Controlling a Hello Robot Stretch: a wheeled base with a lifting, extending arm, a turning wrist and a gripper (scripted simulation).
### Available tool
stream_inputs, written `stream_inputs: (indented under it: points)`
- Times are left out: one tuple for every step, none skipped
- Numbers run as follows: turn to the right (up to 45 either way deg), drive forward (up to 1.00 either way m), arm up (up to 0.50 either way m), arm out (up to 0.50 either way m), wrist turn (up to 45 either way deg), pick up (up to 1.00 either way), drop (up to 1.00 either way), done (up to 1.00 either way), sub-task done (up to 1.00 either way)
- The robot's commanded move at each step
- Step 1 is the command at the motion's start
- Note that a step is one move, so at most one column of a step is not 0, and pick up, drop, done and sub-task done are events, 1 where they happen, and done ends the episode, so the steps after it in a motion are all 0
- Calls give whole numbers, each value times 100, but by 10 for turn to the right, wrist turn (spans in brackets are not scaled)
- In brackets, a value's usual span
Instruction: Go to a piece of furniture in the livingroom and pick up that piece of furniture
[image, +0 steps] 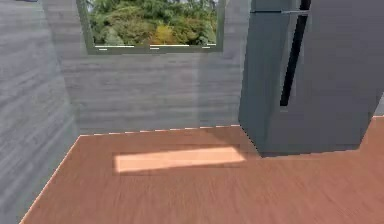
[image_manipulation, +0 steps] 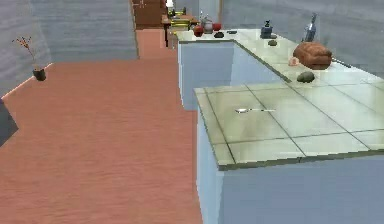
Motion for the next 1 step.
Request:
stream_inputs:
  points:
    - [330,0,0,0,0,0,0,0,0]
